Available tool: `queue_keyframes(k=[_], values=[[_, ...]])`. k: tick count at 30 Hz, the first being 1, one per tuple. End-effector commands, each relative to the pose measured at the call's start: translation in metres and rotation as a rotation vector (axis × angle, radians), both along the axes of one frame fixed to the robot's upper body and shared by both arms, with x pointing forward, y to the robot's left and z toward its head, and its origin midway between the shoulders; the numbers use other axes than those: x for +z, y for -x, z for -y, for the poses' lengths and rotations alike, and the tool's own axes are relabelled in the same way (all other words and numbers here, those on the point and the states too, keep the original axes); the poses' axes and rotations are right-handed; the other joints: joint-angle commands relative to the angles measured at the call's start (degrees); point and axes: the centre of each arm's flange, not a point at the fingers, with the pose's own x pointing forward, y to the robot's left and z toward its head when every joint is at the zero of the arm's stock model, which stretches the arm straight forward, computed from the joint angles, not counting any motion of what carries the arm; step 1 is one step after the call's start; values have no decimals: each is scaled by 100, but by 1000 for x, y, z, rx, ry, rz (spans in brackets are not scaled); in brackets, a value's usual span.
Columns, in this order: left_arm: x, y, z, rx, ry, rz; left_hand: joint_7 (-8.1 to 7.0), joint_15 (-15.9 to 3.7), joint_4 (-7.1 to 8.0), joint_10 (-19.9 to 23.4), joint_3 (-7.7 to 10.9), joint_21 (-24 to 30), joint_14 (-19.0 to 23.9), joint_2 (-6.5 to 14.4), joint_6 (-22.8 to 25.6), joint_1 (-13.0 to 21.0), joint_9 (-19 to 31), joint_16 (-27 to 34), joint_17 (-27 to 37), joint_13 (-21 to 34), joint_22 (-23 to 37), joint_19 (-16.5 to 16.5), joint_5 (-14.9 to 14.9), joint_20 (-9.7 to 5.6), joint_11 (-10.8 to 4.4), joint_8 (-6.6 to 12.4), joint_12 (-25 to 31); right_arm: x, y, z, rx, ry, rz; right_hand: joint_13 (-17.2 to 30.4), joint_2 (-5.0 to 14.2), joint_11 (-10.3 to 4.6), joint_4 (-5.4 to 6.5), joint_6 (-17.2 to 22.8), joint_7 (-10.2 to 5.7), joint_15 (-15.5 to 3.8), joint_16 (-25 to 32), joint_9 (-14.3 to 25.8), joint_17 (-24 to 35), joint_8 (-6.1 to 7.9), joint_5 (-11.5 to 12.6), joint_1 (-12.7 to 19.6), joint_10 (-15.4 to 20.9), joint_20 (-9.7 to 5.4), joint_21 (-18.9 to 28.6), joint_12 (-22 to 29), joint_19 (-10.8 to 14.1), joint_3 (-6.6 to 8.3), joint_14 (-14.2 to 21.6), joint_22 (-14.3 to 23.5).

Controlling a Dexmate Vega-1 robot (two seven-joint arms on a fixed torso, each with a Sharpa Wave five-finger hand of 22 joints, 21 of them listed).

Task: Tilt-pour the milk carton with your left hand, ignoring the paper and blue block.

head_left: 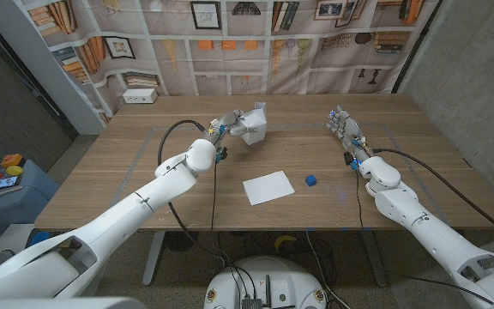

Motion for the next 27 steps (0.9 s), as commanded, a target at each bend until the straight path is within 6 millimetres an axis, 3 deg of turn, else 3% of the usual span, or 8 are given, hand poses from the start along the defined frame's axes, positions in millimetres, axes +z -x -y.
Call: queue_keyframes(k=[1,16,27], values=[[-18,-6,3,-47,62,-33,-17,-159,-9,-27,-30,-6,-39,3,-19,-27,11,-48,-6,3,29,-17,52,-1,-3,-18,-31,-2,1,-2,-2,3,-5,11,85,8,-5,48,12,7,12,11,14,14,-20,-62,22,-8,14,42,19,54,22,12],[-29,-14,-1,-93,96,-60,-74,-107,-18,-122,-57,-19,-109,-2,-46,-57,-8,-93,-11,8,29,-71,50,18,-7,-33,-95,-2,0,-3,-1,3,-9,12,85,7,-5,47,14,10,14,11,17,12,-21,-67,22,1,13,42,19,62,21,12],[-34,-18,-4,-99,105,-88,-82,-2,-45,-365,-102,-15,-278,-67,-163,-83,-36,-200,-39,-24,28,-89,43,12,79,-94,-244,-2,-2,-4,0,-1,-10,12,86,8,-6,48,12,7,16,11,19,13,-22,-70,20,2,13,41,18,70,21,12]])
